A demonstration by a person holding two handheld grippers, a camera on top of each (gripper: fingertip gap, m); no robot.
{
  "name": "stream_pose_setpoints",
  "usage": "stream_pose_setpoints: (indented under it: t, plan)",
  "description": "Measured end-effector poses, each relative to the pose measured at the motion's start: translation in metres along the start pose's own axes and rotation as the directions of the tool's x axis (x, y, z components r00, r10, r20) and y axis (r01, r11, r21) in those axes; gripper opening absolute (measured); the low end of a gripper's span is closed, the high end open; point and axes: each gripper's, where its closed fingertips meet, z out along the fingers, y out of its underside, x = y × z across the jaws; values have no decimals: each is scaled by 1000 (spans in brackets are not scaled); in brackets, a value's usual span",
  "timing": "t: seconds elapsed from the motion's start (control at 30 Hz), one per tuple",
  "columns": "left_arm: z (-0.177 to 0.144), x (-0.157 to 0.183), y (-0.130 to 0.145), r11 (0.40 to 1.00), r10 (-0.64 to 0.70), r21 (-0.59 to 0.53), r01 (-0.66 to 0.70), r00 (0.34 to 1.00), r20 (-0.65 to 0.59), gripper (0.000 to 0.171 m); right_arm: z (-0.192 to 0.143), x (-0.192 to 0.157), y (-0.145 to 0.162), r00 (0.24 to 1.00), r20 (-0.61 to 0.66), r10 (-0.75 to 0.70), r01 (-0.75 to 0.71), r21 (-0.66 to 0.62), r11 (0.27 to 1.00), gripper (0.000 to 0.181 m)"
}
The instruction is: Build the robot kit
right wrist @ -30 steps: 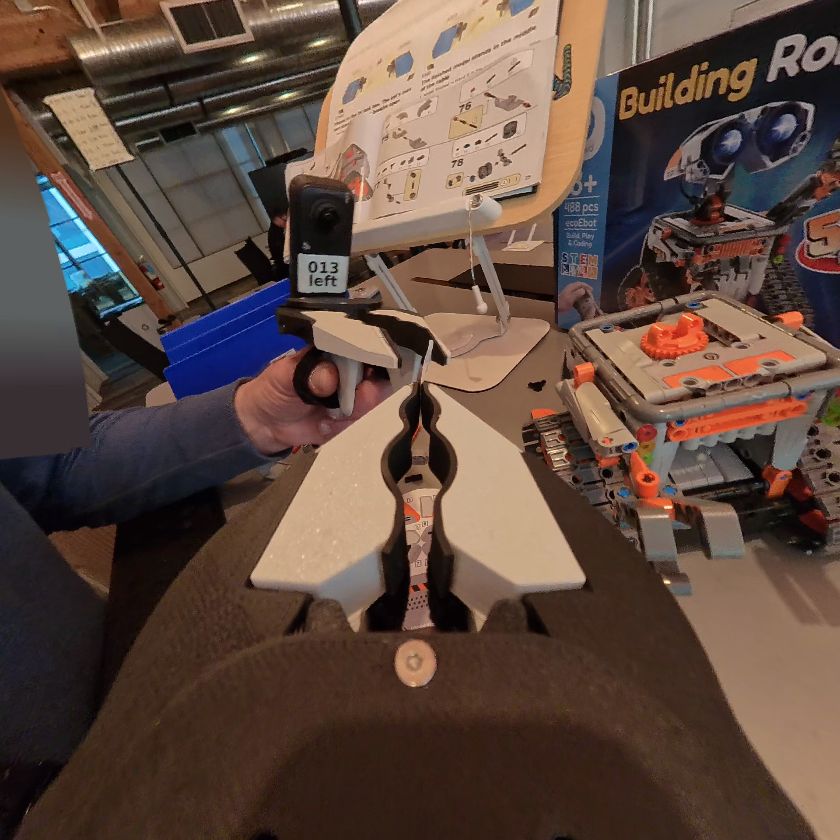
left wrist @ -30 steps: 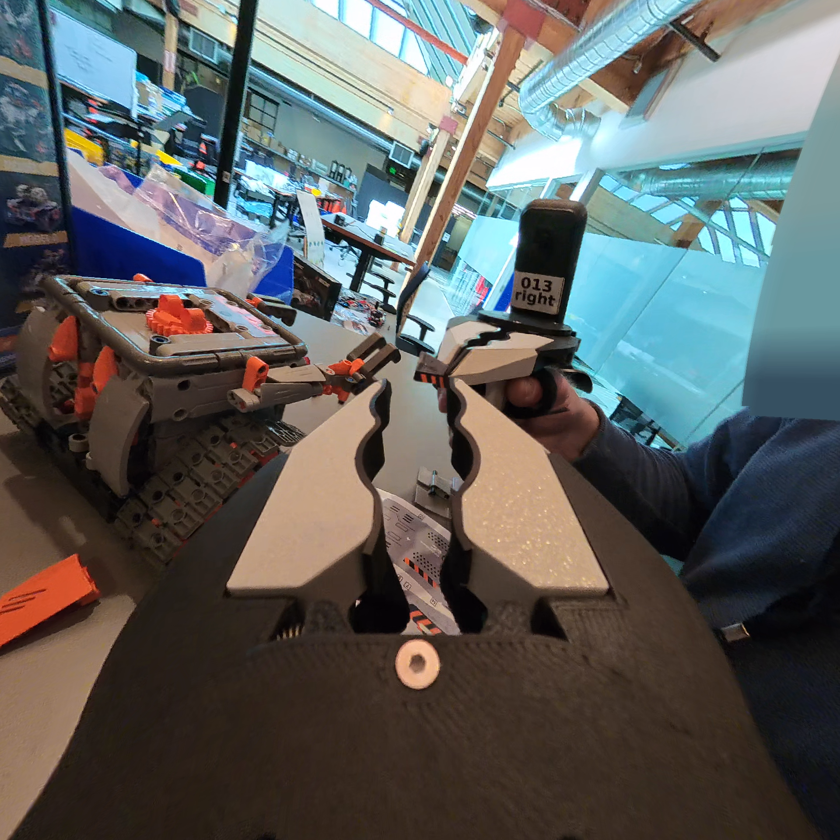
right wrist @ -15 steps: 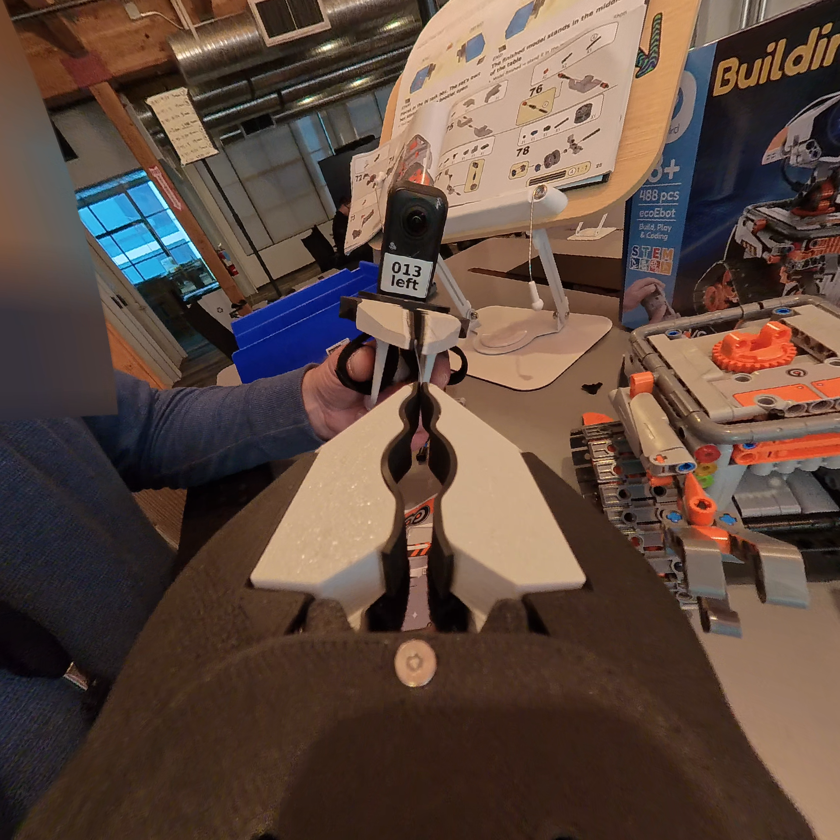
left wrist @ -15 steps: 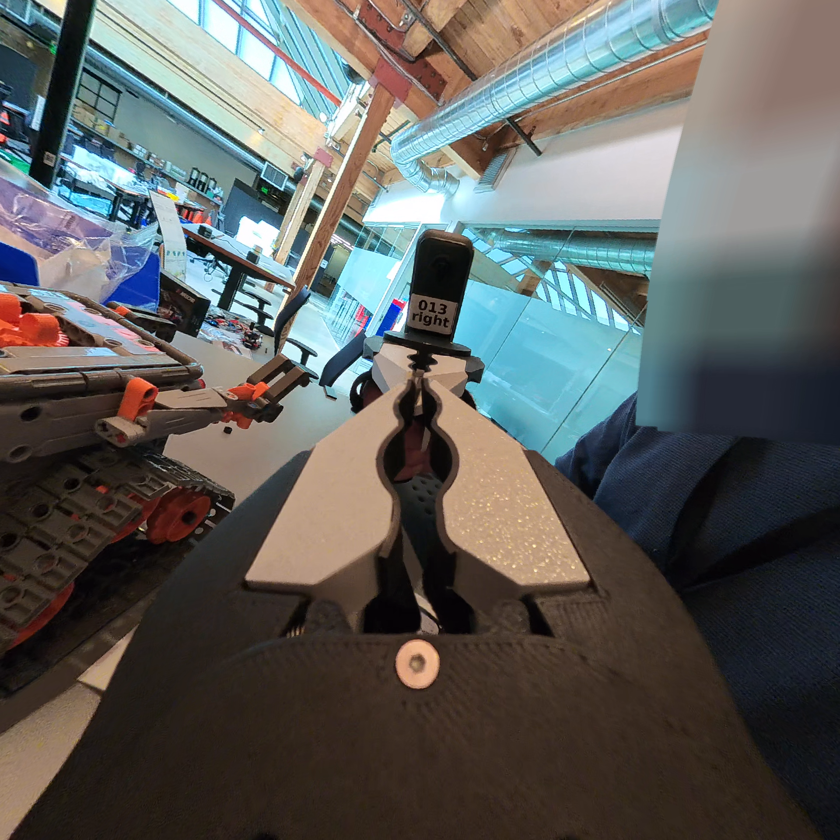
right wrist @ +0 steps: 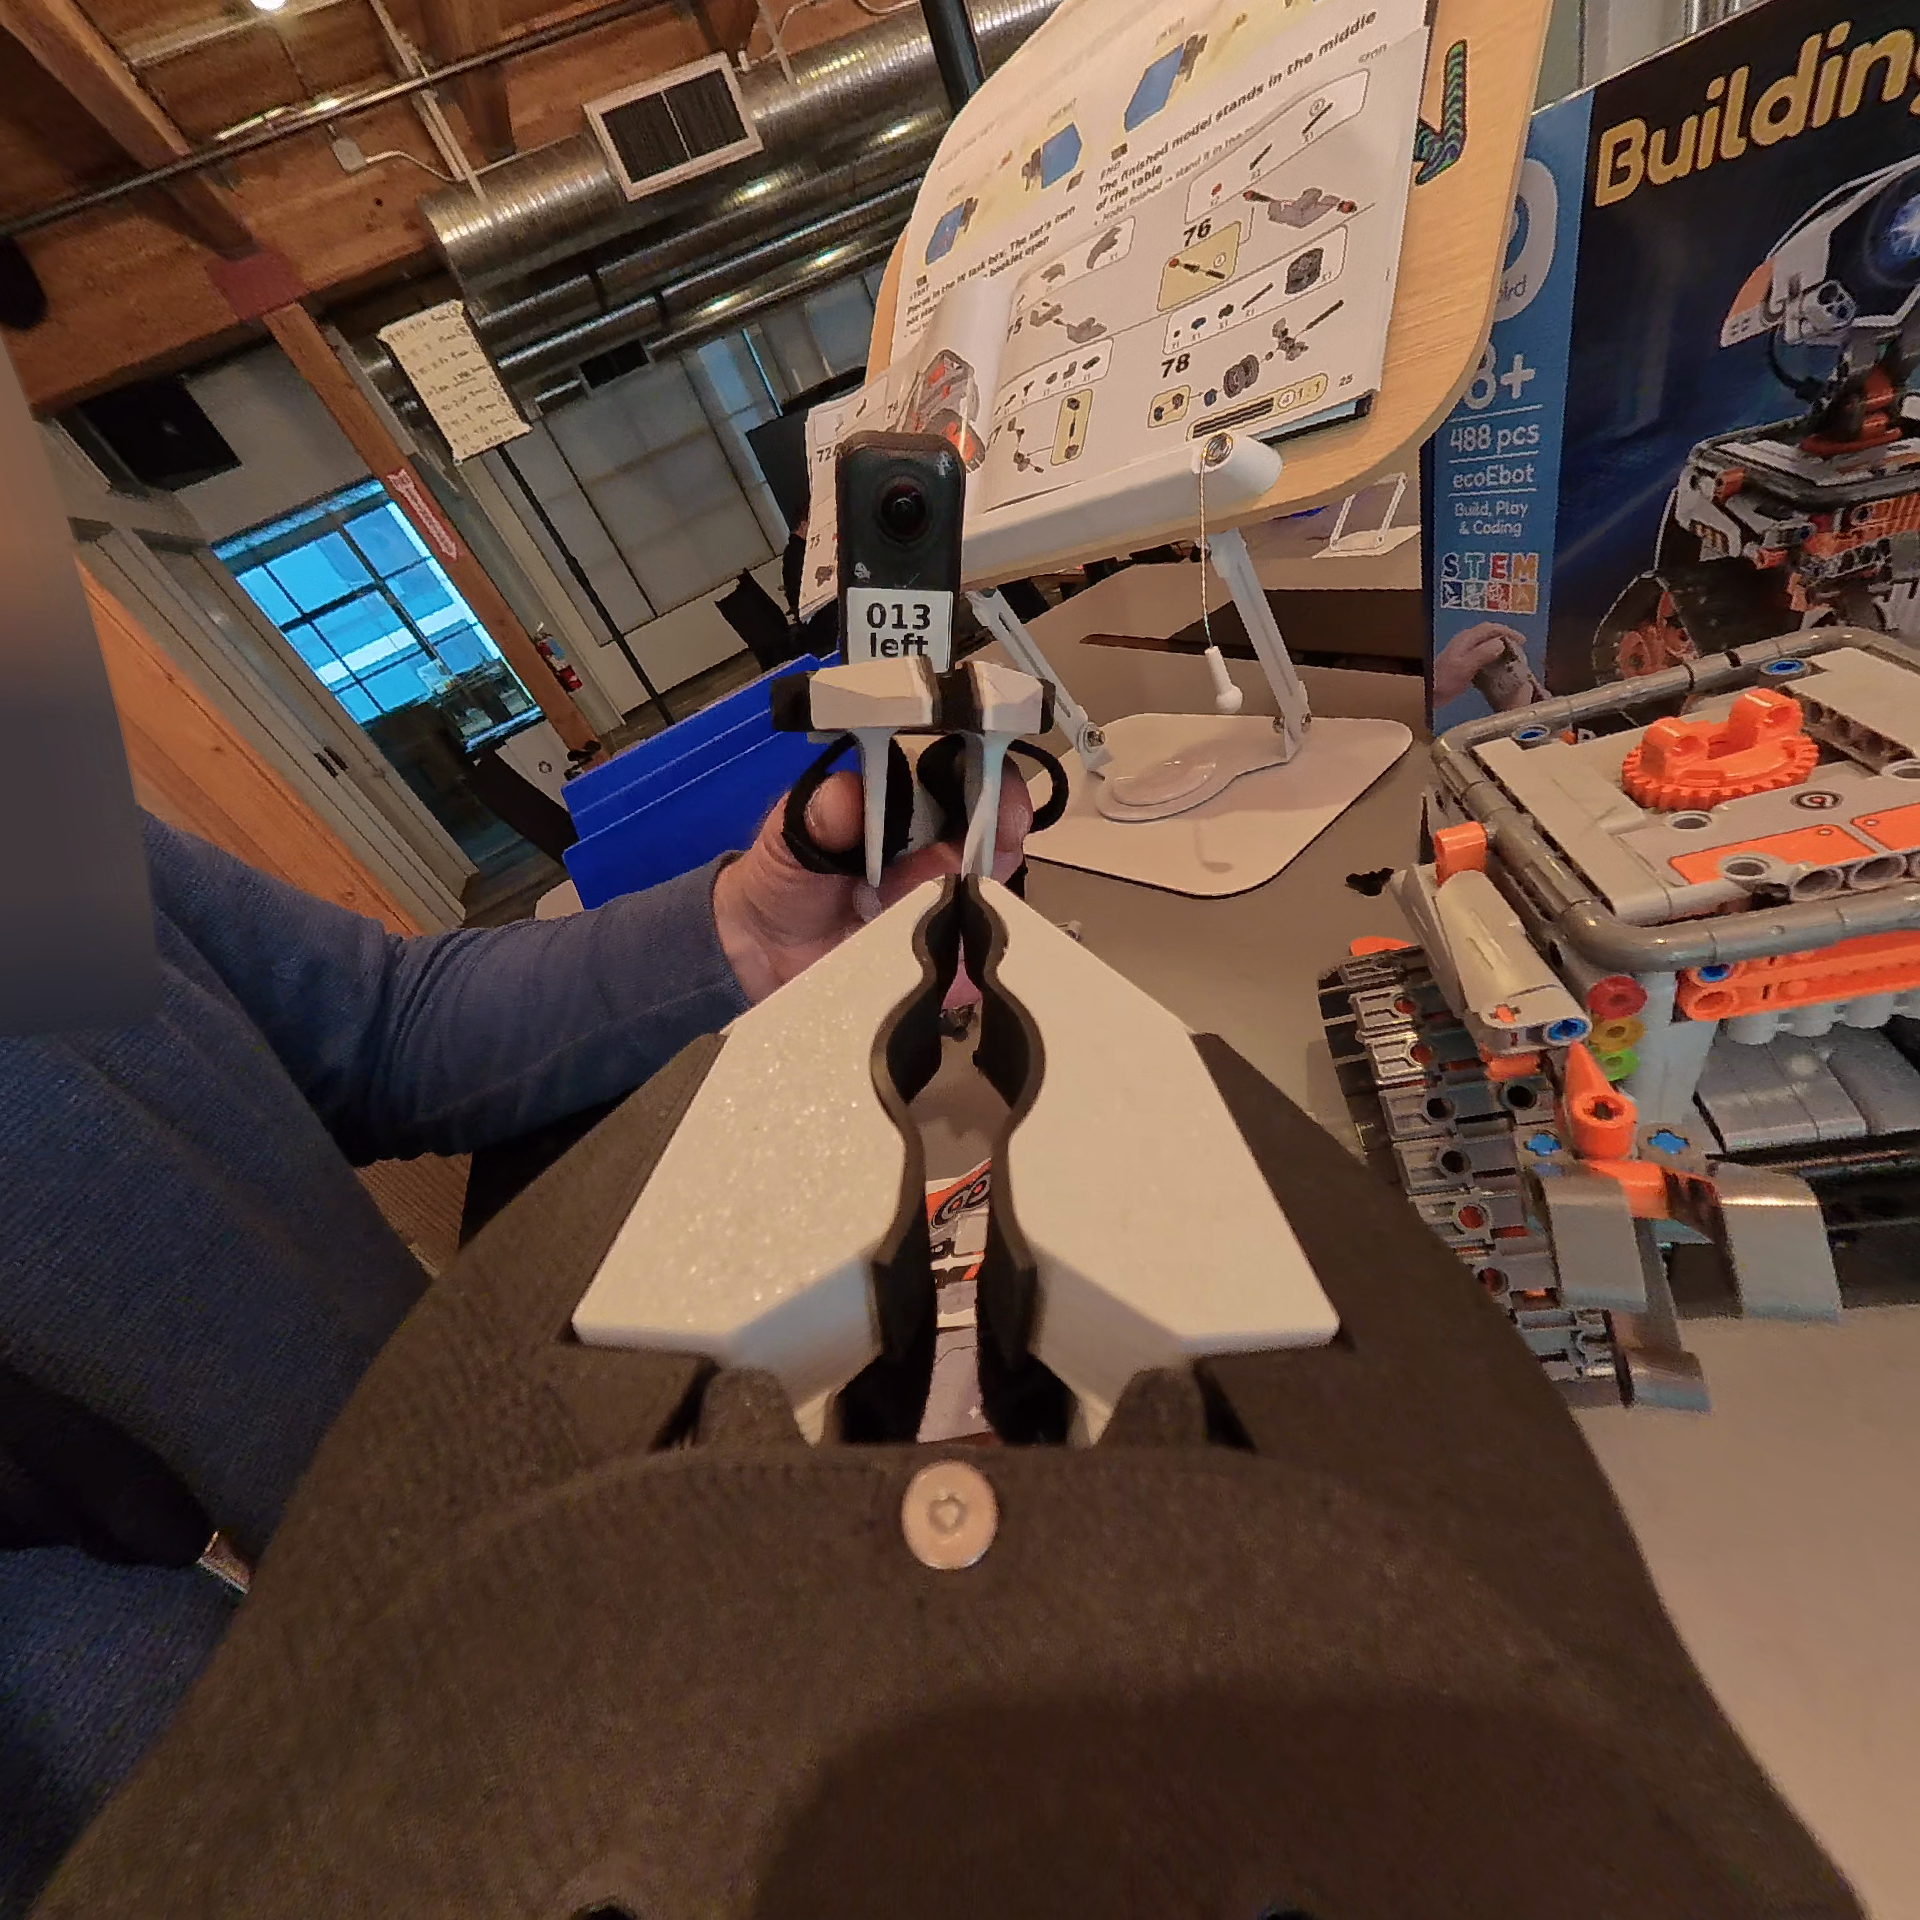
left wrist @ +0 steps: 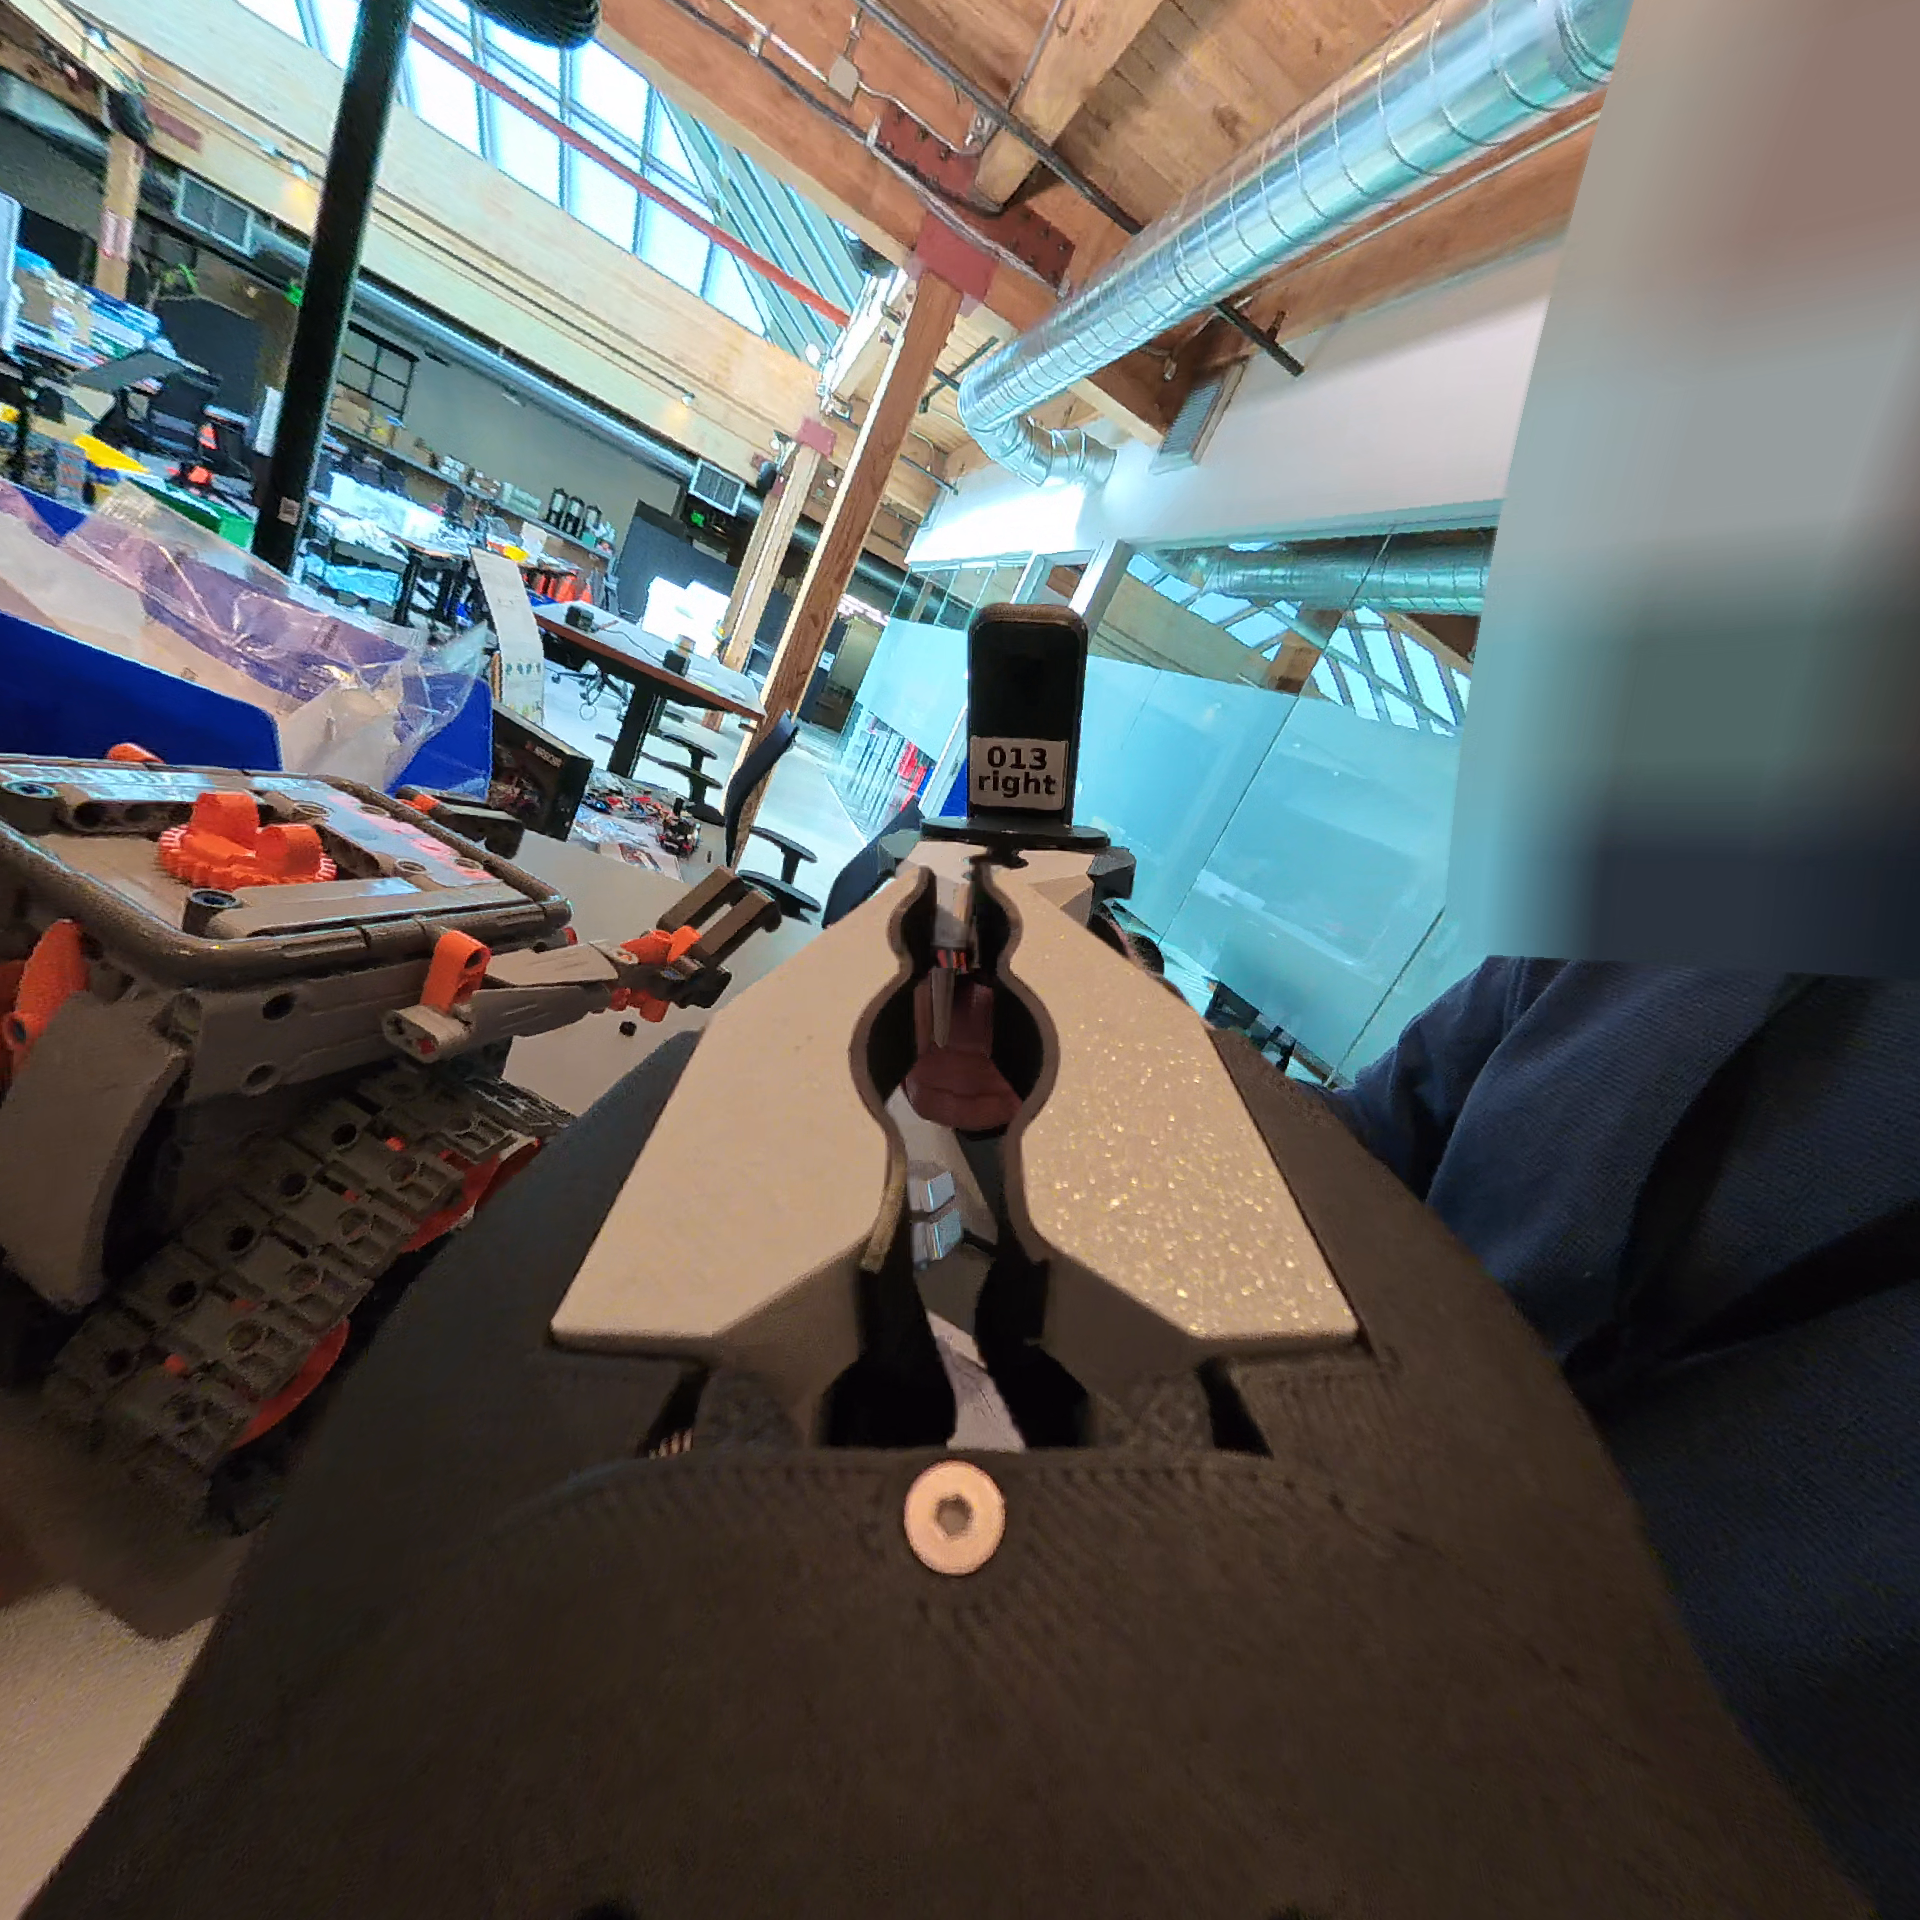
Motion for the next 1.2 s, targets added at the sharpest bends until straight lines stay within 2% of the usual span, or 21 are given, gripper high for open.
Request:
stream_pose_setpoints:
  t: [0.13, 0.27, 0.4, 0.53, 0.63, 0.77, 0.97, 1.2]
  plan:
    - [6, -3, 13, 997, -23, -69, 24, 1000, 8, 17, 0, 0, 1, 1000, -8, -9, 9, -8, 1000, 0]
    - [5, -9, 18, 994, -27, -106, 28, 1000, 13, 14, 0, 7, 4, 999, -42, -30, 28, -33, 999, 0]
    - [1, -24, 8, 995, 4, -95, 3, 998, 70, 10, 3, 20, 9, 988, -125, -89, 77, -92, 993, 0]
    - [-10, -58, 11, 979, 115, -190, -74, 970, 215, 16, 4, 44, 14, 958, -241, -153, 119, -152, 981, 0]
    - [-11, -78, 17, 956, 197, -264, -127, 946, 259, 18, 7, 58, 18, 934, -300, -192, 139, -191, 972, 0]
    - [-7, -93, 27, 891, 349, -392, -228, 896, 274, 19, 9, 72, 21, 901, -361, -240, 159, -241, 957, 0]
    - [-3, -100, 38, 847, 435, -447, -290, 860, 266, 21, 8, 84, 22, 897, -395, -197, 113, -226, 968, 0]
    - [2, -103, 37, 827, 478, -455, -329, 837, 265, 22, 9, 91, 24, 902, -394, -175, 92, -222, 971, 0]
